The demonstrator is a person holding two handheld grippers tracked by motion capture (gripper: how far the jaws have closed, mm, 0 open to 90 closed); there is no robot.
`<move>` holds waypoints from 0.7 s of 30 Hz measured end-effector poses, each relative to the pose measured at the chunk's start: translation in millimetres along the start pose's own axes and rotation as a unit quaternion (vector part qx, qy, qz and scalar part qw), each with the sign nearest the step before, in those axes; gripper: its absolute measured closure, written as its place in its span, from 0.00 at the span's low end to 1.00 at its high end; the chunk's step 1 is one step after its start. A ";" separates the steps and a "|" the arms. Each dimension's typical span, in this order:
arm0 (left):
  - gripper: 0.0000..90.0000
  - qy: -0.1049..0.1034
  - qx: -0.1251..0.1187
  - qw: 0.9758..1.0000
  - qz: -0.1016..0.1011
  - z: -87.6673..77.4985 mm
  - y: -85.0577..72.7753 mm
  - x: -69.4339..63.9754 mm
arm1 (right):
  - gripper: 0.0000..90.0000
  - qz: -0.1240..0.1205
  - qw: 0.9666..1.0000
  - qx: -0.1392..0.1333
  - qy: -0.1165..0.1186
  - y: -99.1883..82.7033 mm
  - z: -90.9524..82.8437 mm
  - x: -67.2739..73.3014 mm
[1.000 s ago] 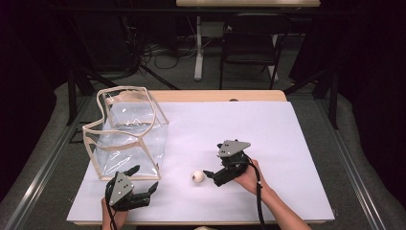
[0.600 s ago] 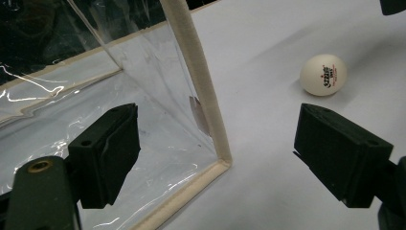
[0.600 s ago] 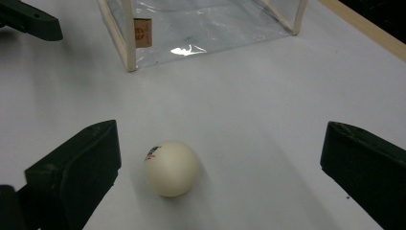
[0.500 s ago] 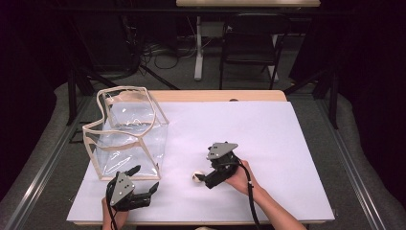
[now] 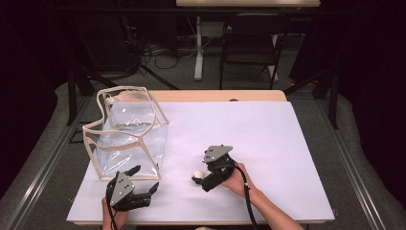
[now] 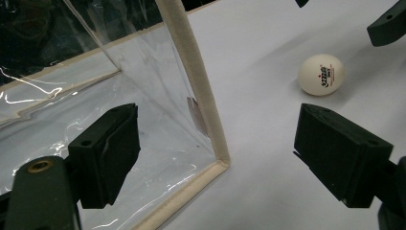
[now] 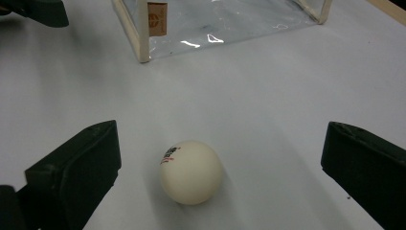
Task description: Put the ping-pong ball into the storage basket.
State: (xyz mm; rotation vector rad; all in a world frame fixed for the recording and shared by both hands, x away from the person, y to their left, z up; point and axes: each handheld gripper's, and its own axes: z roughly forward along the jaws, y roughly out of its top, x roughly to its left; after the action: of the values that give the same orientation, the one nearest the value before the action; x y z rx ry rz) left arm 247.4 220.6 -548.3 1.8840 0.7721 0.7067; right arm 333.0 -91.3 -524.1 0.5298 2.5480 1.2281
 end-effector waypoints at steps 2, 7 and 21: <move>0.18 0.000 -0.001 1.000 0.000 -0.7 0.2 -0.3 | 0.00 -0.001 1.000 0.001 0.002 -0.7 1.1 0.6; 0.18 -0.001 -0.002 1.000 0.000 -0.6 0.8 -0.5 | 0.00 -0.002 1.000 0.013 0.006 -4.3 8.1 5.5; 0.18 -0.002 -0.002 1.000 0.001 -0.6 0.9 0.0 | 0.16 -0.001 0.999 0.036 0.019 -10.4 16.8 11.4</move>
State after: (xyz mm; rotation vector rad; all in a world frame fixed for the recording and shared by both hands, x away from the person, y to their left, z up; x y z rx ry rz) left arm 247.1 220.6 -547.2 1.8819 0.7653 0.7041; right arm 327.0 -80.7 -543.4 0.5247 2.6308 1.1610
